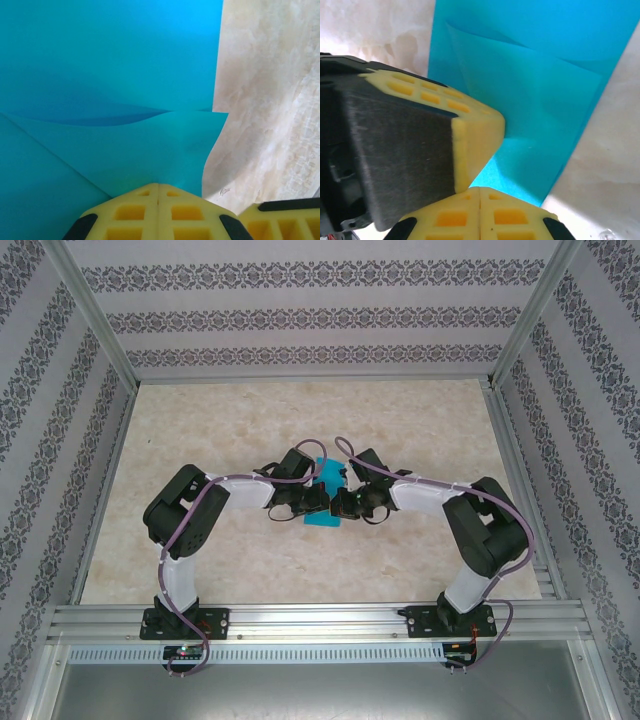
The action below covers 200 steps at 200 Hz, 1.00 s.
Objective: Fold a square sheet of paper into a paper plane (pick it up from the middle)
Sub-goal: Fold the triangle a second time at the center of the table.
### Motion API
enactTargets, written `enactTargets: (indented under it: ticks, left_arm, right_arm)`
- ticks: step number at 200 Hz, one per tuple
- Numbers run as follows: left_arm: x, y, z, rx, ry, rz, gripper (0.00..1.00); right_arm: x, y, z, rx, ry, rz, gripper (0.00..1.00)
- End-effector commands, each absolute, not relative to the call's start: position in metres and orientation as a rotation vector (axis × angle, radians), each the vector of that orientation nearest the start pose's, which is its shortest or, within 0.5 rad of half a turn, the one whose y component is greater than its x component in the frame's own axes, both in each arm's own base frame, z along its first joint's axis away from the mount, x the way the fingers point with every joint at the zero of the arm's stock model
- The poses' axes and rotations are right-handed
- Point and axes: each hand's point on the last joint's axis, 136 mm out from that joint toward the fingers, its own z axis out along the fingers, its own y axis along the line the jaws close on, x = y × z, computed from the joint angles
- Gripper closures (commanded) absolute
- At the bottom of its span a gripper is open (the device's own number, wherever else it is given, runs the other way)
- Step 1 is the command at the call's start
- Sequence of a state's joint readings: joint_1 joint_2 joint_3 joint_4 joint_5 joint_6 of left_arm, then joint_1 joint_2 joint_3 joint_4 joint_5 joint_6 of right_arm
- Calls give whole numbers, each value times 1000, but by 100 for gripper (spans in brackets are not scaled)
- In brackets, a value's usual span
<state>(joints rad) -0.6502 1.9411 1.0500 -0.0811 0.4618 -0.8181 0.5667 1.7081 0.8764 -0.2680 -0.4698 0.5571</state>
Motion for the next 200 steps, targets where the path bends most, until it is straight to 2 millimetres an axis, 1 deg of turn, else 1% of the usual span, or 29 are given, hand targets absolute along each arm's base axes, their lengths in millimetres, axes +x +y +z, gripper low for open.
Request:
enactTargets:
  ticks: [1,52,77,88,112,137,144,155,165,178,200]
  left_arm:
    - [290,-309,-20,-101,2933,-911,98]
    - [291,-311,-17,-93,2927,-914,97]
    - [295,-313,-12,-75,2915,-918,98]
    - [296,-315,-8,-58,2905,-925,97]
    - [301,-323,9,-4,2852,-990,97]
    - [306,-335,43,64,2741,-1109,97]
    - [306,-336,51,77,2723,-1122,97]
    - [305,-336,56,74,2715,-1131,97]
    - [302,-333,54,54,2727,-1130,97]
    - [296,-330,46,20,2757,-1123,97]
    - [288,-331,35,-9,2785,-1144,97]
  right_arm:
    - [274,261,20,-141,2865,910,93]
    - [247,241,-7,-123,2966,829,94]
    - [238,228,-17,-111,3009,754,95]
    - [236,226,-18,-108,3013,746,95]
    - [237,227,-18,-97,3008,762,98]
    - [237,230,-21,-70,3007,789,100]
    - [237,231,-22,-65,3010,794,100]
    - [236,231,-23,-55,3013,796,100]
    - [237,232,-24,-49,3012,798,100]
    - [238,232,-24,-45,3010,799,100]
    - [238,233,-24,-37,3010,803,100]
